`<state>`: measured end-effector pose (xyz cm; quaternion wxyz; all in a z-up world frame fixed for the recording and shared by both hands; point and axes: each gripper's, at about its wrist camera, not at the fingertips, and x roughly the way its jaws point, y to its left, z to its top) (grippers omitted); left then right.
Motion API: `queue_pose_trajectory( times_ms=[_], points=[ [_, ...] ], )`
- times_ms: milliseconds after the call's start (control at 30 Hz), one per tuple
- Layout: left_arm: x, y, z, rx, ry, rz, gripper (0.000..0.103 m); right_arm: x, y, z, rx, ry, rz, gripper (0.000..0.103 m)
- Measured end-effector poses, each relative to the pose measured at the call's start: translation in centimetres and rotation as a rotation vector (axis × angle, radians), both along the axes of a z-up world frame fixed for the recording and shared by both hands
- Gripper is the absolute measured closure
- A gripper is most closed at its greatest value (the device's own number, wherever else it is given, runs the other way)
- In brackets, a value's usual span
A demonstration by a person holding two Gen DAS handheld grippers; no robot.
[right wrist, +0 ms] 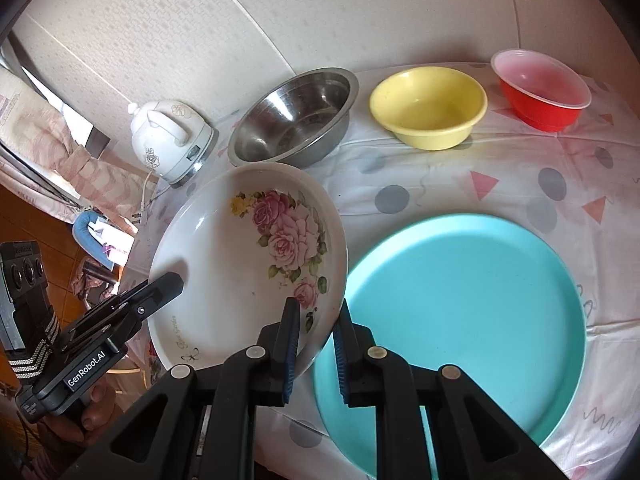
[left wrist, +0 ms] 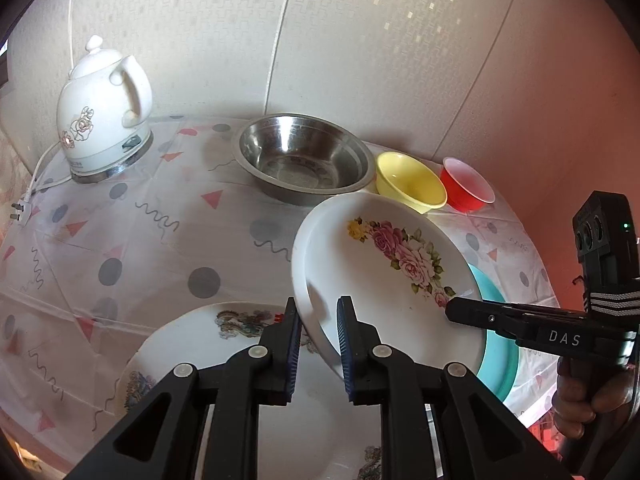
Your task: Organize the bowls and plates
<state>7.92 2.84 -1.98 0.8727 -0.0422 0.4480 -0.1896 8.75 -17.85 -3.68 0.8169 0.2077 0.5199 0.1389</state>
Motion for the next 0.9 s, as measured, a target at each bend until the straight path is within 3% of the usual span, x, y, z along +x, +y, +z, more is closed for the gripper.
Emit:
queue_pose_trajectory(
  times_ms=[300, 900],
  points=[
    [-1.1, -2.8, -0.4, 0.015, 0.016, -0.058, 0.085, -2.1, -2.6, -0.7, 0.004, 0.024, -0.049, 0.087],
    [-2.2, -3.8, -0.4, 0.013, 0.02, -0.085, 0.085, -3.8, -3.3, -1.0, -0.013, 0.034, -0.072, 0.085]
  ],
)
